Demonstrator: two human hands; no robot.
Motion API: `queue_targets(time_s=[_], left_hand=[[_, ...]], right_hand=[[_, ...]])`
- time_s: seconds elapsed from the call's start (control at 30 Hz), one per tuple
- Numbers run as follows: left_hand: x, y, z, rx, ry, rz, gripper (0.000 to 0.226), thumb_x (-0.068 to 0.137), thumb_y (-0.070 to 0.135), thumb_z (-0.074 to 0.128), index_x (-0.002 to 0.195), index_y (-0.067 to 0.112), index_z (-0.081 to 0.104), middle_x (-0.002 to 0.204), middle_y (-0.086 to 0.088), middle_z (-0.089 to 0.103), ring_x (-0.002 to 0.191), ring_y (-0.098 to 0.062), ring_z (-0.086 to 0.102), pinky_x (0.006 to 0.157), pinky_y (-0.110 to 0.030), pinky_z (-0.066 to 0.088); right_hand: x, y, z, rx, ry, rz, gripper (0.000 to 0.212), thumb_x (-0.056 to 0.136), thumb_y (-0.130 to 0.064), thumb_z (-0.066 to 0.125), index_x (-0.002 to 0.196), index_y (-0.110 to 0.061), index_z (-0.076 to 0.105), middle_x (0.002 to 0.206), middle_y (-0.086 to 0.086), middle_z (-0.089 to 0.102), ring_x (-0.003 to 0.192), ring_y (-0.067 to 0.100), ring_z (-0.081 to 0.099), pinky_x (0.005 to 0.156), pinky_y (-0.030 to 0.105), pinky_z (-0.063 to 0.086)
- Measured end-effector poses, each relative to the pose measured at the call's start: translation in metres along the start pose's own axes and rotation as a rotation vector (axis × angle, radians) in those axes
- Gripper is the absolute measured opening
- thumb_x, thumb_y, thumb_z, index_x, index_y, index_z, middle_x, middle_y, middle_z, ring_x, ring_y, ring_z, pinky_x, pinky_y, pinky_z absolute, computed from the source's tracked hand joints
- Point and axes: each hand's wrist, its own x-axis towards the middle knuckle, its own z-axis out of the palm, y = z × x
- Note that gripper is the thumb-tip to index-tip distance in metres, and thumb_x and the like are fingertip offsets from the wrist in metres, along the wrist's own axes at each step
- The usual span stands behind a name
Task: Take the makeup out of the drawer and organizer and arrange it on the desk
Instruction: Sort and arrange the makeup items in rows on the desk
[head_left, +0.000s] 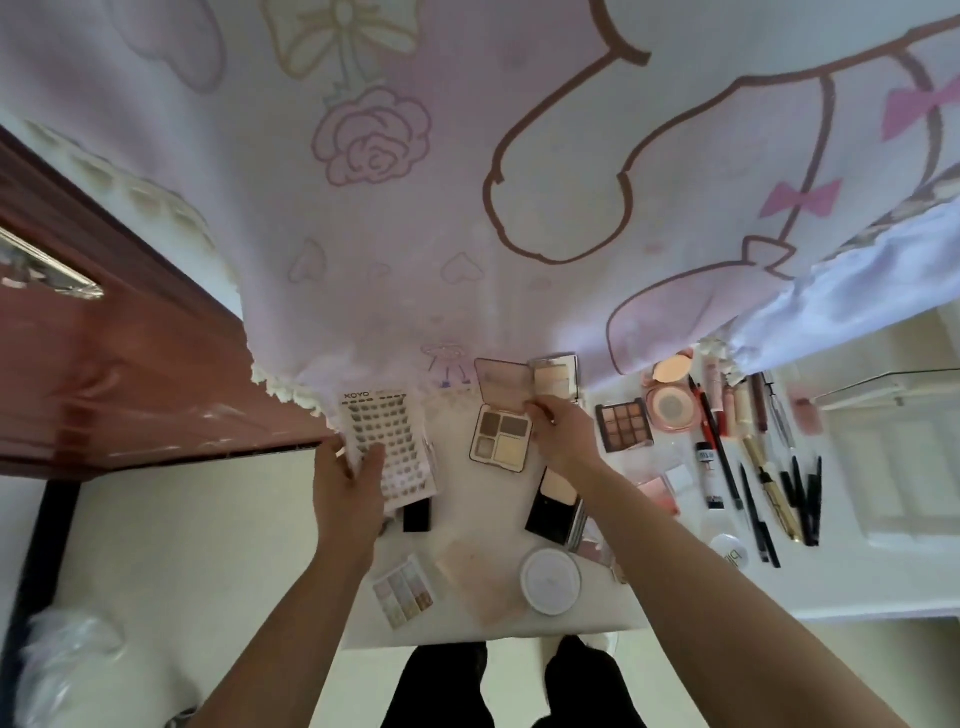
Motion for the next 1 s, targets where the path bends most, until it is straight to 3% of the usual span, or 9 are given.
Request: queue_targets(time_s=[0.13,0.33,0.4,0.5,0.6,0.7,0.8,0.9,1.0], left_hand=[[0.004,-0.005,-0.024,-0.248,-0.062,-0.188,0.029,0.094,0.011,0.062,0.121,0.011,0.051,0.106,-0.006,0.07,0.092,-0.024,0.07,0.063,-0.034,0.057],[0.007,0.0,-0.034,-0.369,-0.144,-0.271,0.03,0.093,0.007,0.062,0.122,0.008,0.055,0.108,-0.009,0.072,0.088,-0.023,0.072,0.071,-0.042,0.059],[0.006,0.004,-0.034,-0.397,-0.174,-0.299,0.03,0.093,0.008,0.061,0.123,0.008,0.057,0.111,-0.01,0.072,0.09,-0.023,0.072,0.077,-0.043,0.056],[0.004,0.012,-0.032,-0.439,-0.245,-0.335,0.023,0.095,0.008,0.058,0.116,0.012,0.065,0.112,-0.01,0.073,0.09,-0.023,0.073,0.083,-0.045,0.048],[-0.002,0.021,-0.029,-0.487,-0.3,-0.358,0.029,0.096,0.007,0.056,0.124,0.011,0.062,0.119,-0.01,0.071,0.105,-0.027,0.07,0.092,-0.046,0.051],[-0.01,0.036,-0.025,-0.489,-0.342,-0.359,0.031,0.097,0.007,0.055,0.127,0.011,0.059,0.119,-0.011,0.07,0.107,-0.028,0.069,0.093,-0.046,0.052],[-0.023,0.052,-0.022,-0.472,-0.41,-0.317,0.032,0.096,0.008,0.054,0.128,0.008,0.056,0.12,-0.016,0.069,0.108,-0.034,0.068,0.095,-0.052,0.051],[-0.039,0.062,-0.019,-0.465,-0.495,-0.286,0.033,0.096,0.007,0.055,0.129,0.006,0.054,0.122,-0.019,0.067,0.111,-0.038,0.065,0.099,-0.059,0.047],[-0.055,0.07,-0.017,-0.393,-0.571,-0.24,0.037,0.092,0.01,0.062,0.127,0.006,0.052,0.12,-0.018,0.068,0.109,-0.038,0.066,0.1,-0.06,0.046]], right_hand=[[0.027,-0.018,0.021,-0.069,-0.026,-0.027,0.027,0.102,-0.024,0.05,0.117,-0.014,0.07,0.111,0.009,0.071,0.103,0.029,0.064,0.087,0.032,0.048],[0.044,-0.028,0.033,-0.122,0.011,0.046,0.034,0.104,-0.015,0.041,0.129,-0.015,0.063,0.118,0.011,0.068,0.111,0.032,0.061,0.082,0.027,0.043],[0.038,-0.035,0.032,-0.084,0.008,0.087,0.037,0.103,-0.012,0.038,0.134,-0.015,0.057,0.123,0.012,0.065,0.116,0.032,0.059,0.087,0.032,0.046],[0.016,-0.044,0.028,0.059,0.026,0.133,0.042,0.104,-0.017,0.042,0.146,-0.012,0.044,0.139,0.008,0.056,0.13,0.026,0.051,0.105,0.034,0.04],[-0.028,-0.056,0.018,0.283,0.052,0.042,0.032,0.101,-0.025,0.049,0.132,-0.026,0.057,0.121,-0.004,0.067,0.113,0.018,0.063,0.098,0.034,0.05],[-0.081,-0.073,0.006,0.311,-0.082,-0.122,0.016,0.098,-0.034,0.058,0.111,-0.033,0.067,0.105,-0.015,0.07,0.093,0.0,0.065,0.081,0.026,0.053],[-0.127,-0.088,-0.004,0.203,-0.216,-0.181,0.049,0.086,-0.054,0.067,0.128,-0.031,0.06,0.126,-0.014,0.056,0.107,-0.002,0.057,0.087,0.02,0.051],[-0.152,-0.093,-0.011,0.09,-0.224,-0.173,0.083,0.07,-0.066,0.075,0.139,-0.032,0.045,0.133,-0.015,0.042,0.118,0.005,0.047,0.094,0.02,0.041],[-0.161,-0.093,-0.021,0.061,-0.226,-0.166,0.097,0.06,-0.072,0.077,0.14,-0.035,0.037,0.135,-0.012,0.042,0.119,0.007,0.046,0.095,0.023,0.043]])
